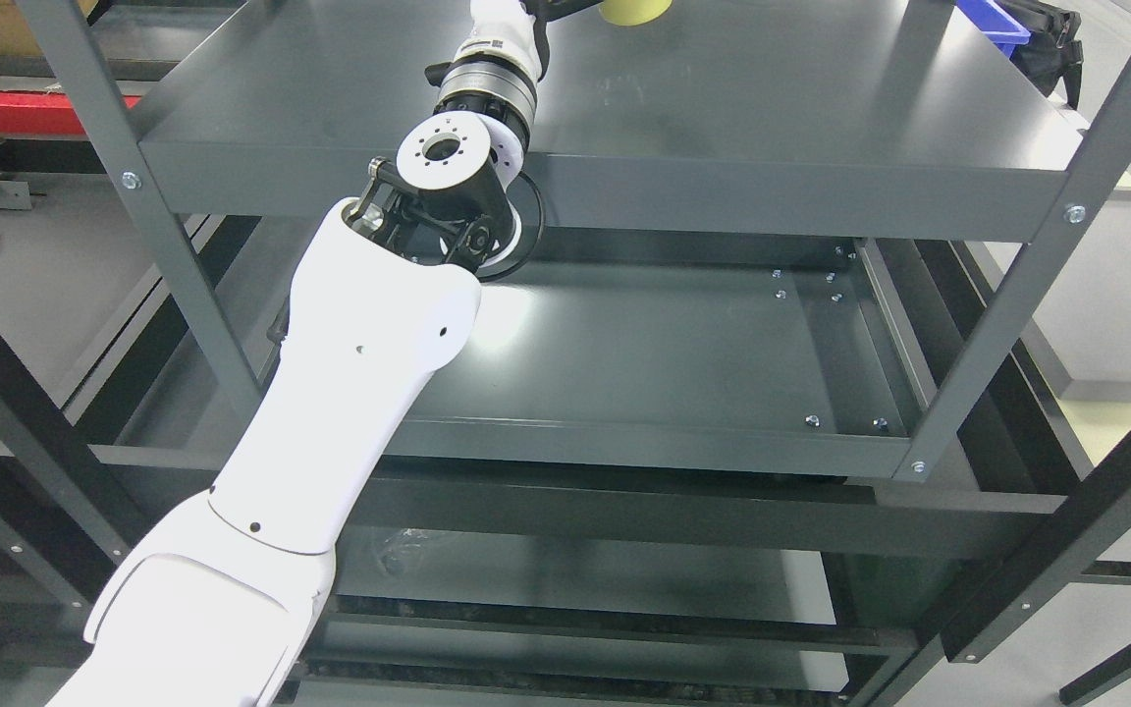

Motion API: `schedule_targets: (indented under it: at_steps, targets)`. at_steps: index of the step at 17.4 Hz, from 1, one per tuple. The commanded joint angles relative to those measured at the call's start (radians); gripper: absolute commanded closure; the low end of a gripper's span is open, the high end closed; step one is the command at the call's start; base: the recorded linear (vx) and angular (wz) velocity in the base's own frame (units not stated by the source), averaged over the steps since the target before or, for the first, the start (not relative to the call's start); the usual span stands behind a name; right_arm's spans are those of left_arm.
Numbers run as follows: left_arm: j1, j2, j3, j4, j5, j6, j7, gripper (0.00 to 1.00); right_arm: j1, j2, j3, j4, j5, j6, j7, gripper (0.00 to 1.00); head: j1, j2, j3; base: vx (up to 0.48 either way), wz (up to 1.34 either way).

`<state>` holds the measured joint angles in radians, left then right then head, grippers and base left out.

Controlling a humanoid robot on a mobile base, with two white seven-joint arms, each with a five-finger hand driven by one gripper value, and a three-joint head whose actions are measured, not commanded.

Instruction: Place yellow IKEA cup on middle right shelf

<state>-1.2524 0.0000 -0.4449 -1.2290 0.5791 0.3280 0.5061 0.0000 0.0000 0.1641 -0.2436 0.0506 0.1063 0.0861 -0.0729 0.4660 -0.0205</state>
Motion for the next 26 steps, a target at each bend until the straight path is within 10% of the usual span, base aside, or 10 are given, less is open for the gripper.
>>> schedule_targets:
  at_steps: [1, 13, 26]
  targets:
    - [-0.007, 0.018, -0.038, 0.04, -0.024, 0.029, -0.001, 0.37, 0.006, -0.017, 0.0, 0.0, 0.0, 0.0, 0.0, 0.01, 0.0, 0.0, 0.0, 0.016, 0.0]
    - [-0.01, 0.018, -0.044, -0.019, -0.027, 0.026, -0.011, 0.03, 0.006, -0.017, 0.0, 0.0, 0.0, 0.0, 0.0, 0.01, 0.0, 0.0, 0.0, 0.002, 0.0]
    - [0.08, 0.018, -0.031, -0.148, -0.166, -0.102, -0.041, 0.01, 0.006, -0.017, 0.0, 0.0, 0.0, 0.0, 0.0, 0.01, 0.0, 0.0, 0.0, -0.01, 0.01]
